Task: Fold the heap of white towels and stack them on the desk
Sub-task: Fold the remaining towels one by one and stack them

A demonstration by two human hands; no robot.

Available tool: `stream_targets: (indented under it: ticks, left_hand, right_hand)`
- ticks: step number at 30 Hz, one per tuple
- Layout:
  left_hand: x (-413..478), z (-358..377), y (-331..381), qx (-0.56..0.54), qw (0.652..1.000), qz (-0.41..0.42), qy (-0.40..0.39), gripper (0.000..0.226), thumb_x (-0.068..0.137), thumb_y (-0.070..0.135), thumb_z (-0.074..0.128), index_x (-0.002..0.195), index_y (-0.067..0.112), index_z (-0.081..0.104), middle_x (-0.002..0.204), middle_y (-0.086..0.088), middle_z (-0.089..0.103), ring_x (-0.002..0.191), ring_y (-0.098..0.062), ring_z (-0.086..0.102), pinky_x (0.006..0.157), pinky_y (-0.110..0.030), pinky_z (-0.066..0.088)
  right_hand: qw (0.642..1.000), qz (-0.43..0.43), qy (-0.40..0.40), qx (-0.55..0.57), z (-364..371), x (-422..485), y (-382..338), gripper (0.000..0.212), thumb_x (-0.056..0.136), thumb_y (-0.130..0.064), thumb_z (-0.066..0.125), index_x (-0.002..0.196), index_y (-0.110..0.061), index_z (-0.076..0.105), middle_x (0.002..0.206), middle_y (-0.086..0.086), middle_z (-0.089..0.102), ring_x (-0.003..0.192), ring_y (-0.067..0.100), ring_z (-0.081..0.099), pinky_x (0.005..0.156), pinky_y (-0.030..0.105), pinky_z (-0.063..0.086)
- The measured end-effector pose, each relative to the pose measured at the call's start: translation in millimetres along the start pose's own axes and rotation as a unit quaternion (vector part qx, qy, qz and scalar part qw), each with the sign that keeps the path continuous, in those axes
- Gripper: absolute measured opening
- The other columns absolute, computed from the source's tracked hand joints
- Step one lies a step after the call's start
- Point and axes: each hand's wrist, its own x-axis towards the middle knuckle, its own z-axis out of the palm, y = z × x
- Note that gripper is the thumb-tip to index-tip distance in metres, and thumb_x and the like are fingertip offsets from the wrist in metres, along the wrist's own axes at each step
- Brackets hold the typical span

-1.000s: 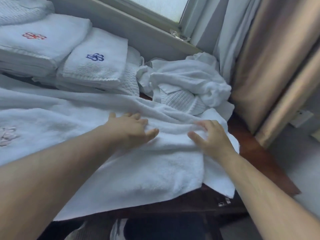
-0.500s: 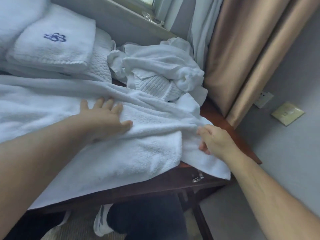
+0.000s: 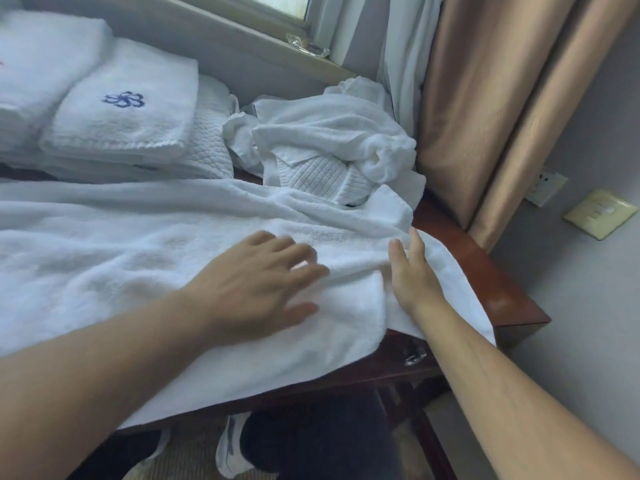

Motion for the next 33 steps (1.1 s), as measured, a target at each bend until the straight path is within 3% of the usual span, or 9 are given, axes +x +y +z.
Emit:
stream_targets:
  ticks: [5, 8, 11, 13, 17, 23, 26, 29, 33]
  left_hand:
    - [-4.0, 4.6, -0.1, -0.031, 0.988, -0.054, -0.142, 0.092, 0.079, 0.091, 0.025, 0.156, 0.048, 0.0, 0.166, 0.014, 0.008, 0.151, -0.011, 0.009, 0.125, -0.042, 0.002]
    - [-11.7, 3.2, -6.3, -0.066, 0.974, -0.031, -0.213, 0.11, 0.065, 0.099, 0.035, 0.152, 0.052, -0.011, 0.166, 0.018, -0.001, 0.152, -0.01, 0.0, 0.123, -0.037, -0.002]
    - [-6.0, -4.1, -6.8, -0.159, 0.956, -0.075, -0.235, 0.103, 0.063, 0.102, 0.025, 0.153, 0.054, 0.01, 0.164, 0.021, 0.014, 0.15, -0.007, 0.012, 0.121, -0.034, 0.011]
    - [4.0, -3.6, -9.2, -0.174, 0.956, -0.152, -0.179, 0.083, 0.078, 0.089, 0.021, 0.15, 0.049, 0.028, 0.156, 0.018, 0.034, 0.142, -0.009, 0.03, 0.115, -0.032, 0.025]
    - [18.7, 9.4, -18.1, -0.097, 0.945, -0.223, -0.22, 0.078, 0.089, 0.078, 0.022, 0.157, 0.039, 0.018, 0.166, 0.011, 0.015, 0.154, -0.017, 0.008, 0.123, -0.045, 0.011]
    - [31.7, 19.6, -52.9, -0.144, 0.945, -0.193, -0.222, 0.062, 0.099, 0.063, 0.018, 0.158, 0.042, 0.018, 0.166, 0.021, 0.004, 0.152, -0.001, -0.004, 0.124, -0.036, -0.002]
    - [28.8, 25.7, -60.2, -0.103, 0.959, -0.156, -0.215, 0.064, 0.098, 0.064, 0.016, 0.158, 0.043, 0.009, 0.166, 0.02, -0.004, 0.152, -0.001, -0.009, 0.125, -0.038, -0.001]
    - [21.9, 29.6, -54.5, -0.103, 0.956, -0.151, -0.229, 0.071, 0.092, 0.071, 0.01, 0.158, 0.046, 0.004, 0.165, 0.02, -0.009, 0.152, -0.004, -0.009, 0.124, -0.037, -0.002]
    - [44.7, 17.4, -72.1, -0.174, 0.95, -0.212, -0.152, 0.039, 0.1, 0.052, 0.039, 0.137, 0.048, 0.05, 0.148, 0.023, 0.045, 0.128, -0.007, 0.043, 0.105, -0.03, 0.035]
  right_hand:
    - [0.995, -0.041, -0.075, -0.056, -22.6, 12.8, 19.4, 0.07, 0.097, -0.057, 0.038, 0.158, -0.039, 0.011, 0.169, -0.001, 0.009, 0.154, 0.02, 0.01, 0.123, 0.05, 0.019]
    - [0.98, 0.01, -0.088, -0.181, -32.6, 23.1, 29.7, 0.07, 0.099, -0.055, 0.031, 0.16, -0.028, 0.011, 0.167, 0.006, 0.011, 0.154, 0.028, 0.006, 0.122, 0.052, 0.017]
    - [0.945, 0.068, -0.014, -0.32, -31.0, 23.7, 14.8, 0.066, 0.094, -0.051, 0.027, 0.143, -0.012, 0.044, 0.149, 0.016, 0.042, 0.137, 0.039, 0.036, 0.107, 0.05, 0.037]
    - [0.961, -0.049, 0.031, -0.269, -20.6, 18.5, -5.7, 0.045, 0.095, -0.039, 0.032, 0.12, -0.012, 0.058, 0.127, 0.005, 0.056, 0.125, 0.031, 0.047, 0.093, 0.042, 0.039]
    - [0.962, -0.093, -0.109, -0.235, 0.2, 3.4, -34.3, 0.044, 0.099, -0.053, 0.03, 0.083, -0.022, 0.057, 0.091, -0.005, 0.062, 0.09, 0.02, 0.058, 0.07, 0.035, 0.039]
    - [0.916, 0.088, -0.057, -0.388, -17.9, 35.2, -53.8, 0.053, 0.102, -0.052, 0.032, 0.123, -0.014, 0.06, 0.122, 0.01, 0.064, 0.105, 0.029, 0.058, 0.08, 0.038, 0.042]
    - [0.942, 0.024, 0.026, -0.334, -10.2, 65.2, -60.1, 0.013, 0.096, -0.028, 0.049, 0.092, -0.016, 0.051, 0.088, 0.005, 0.062, 0.08, 0.027, 0.057, 0.062, 0.03, 0.037]
    - [0.956, -0.006, 0.046, -0.291, 4.3, 90.5, -69.3, 0.034, 0.101, -0.04, 0.039, 0.09, -0.014, 0.057, 0.102, 0.01, 0.065, 0.084, 0.028, 0.055, 0.063, 0.03, 0.034]
    - [0.952, 0.08, -0.088, -0.283, 17.7, 132.4, -71.6, 0.042, 0.105, -0.04, 0.022, 0.133, -0.02, 0.047, 0.112, 0.004, 0.055, 0.107, 0.028, 0.058, 0.094, 0.04, 0.047]
